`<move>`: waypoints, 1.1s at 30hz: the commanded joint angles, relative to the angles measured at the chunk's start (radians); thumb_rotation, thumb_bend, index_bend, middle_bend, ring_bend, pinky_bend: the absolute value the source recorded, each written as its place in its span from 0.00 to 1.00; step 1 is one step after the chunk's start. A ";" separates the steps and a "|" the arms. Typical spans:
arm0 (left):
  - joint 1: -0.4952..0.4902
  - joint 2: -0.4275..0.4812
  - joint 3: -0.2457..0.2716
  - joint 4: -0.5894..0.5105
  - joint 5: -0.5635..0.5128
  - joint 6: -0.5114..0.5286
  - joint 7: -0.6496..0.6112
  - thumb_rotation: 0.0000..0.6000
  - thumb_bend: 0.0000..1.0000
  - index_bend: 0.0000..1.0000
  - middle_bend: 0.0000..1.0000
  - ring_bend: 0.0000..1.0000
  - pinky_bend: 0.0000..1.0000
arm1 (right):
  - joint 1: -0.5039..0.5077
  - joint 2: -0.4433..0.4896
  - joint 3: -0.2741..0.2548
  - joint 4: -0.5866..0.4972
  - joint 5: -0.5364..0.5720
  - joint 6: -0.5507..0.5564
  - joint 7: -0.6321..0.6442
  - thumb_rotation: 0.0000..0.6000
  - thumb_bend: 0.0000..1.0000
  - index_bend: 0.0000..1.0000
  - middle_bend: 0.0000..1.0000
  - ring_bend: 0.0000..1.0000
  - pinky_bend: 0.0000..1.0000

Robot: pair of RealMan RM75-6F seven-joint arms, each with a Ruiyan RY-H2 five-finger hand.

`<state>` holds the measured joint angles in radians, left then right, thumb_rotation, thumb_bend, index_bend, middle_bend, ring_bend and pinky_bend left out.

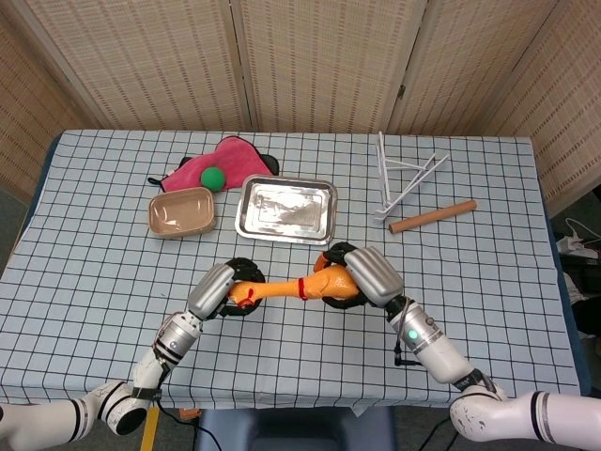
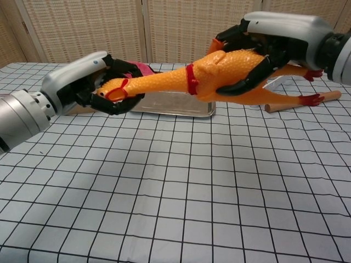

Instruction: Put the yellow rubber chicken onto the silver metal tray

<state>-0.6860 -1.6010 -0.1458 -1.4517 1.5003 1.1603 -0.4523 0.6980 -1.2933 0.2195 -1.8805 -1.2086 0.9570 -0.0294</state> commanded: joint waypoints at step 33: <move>-0.003 0.009 0.001 0.001 0.013 0.003 -0.017 1.00 0.82 0.92 0.75 0.53 0.26 | 0.005 -0.001 -0.001 0.001 0.002 0.038 0.003 1.00 0.38 0.97 0.77 0.80 0.97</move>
<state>-0.6889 -1.5911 -0.1443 -1.4517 1.5136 1.1640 -0.4697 0.7065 -1.2875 0.2187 -1.8819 -1.1988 0.9878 -0.0186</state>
